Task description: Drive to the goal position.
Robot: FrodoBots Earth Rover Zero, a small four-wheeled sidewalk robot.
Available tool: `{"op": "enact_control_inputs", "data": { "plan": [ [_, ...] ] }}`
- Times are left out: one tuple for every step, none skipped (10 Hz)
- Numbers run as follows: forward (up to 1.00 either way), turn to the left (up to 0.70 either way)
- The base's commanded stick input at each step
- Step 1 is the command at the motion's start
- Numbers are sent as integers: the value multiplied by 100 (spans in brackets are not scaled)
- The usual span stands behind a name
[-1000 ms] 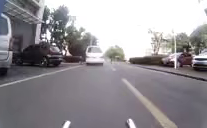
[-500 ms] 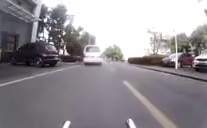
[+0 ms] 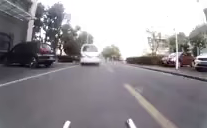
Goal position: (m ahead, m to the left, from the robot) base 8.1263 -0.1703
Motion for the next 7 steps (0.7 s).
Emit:
{"op": "enact_control_inputs", "data": {
  "plan": [
    [70, 0],
    [70, 0],
    [70, 0],
    [70, 0],
    [70, 0],
    [70, 0],
    [70, 0]
  ]
}}
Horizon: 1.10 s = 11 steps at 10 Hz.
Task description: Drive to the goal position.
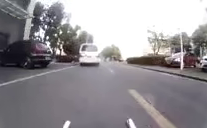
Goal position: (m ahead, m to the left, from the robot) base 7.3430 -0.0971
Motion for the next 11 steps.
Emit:
{"op": "enact_control_inputs", "data": {
  "plan": [
    [70, 0],
    [70, 0],
    [70, 0],
    [70, 0],
    [70, -9],
    [70, -13],
    [70, -14],
    [70, -14],
    [70, -14],
    [70, -14],
    [70, -14]
  ]
}}
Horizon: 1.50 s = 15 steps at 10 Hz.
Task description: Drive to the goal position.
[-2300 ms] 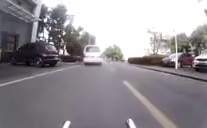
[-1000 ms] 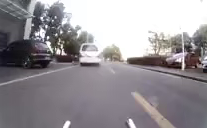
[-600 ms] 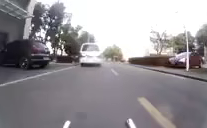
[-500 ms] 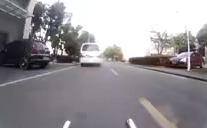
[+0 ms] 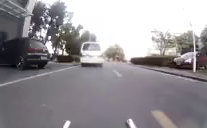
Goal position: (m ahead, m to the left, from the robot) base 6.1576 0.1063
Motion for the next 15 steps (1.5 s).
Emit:
{"op": "enact_control_inputs", "data": {
  "plan": [
    [70, -14],
    [70, -14],
    [70, -14],
    [70, -14],
    [70, -14],
    [70, -14],
    [70, -14],
    [70, -7],
    [70, -1],
    [70, 0],
    [70, 0],
    [70, 0],
    [70, 0],
    [70, 0],
    [70, 0]
  ]
}}
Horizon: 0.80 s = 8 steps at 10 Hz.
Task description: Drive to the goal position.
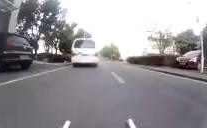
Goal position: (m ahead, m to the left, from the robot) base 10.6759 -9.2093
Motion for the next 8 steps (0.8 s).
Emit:
{"op": "enact_control_inputs", "data": {
  "plan": [
    [70, -2],
    [70, -14],
    [70, -14],
    [70, -14],
    [70, -14],
    [70, -14],
    [70, -14],
    [70, -14]
  ]
}}
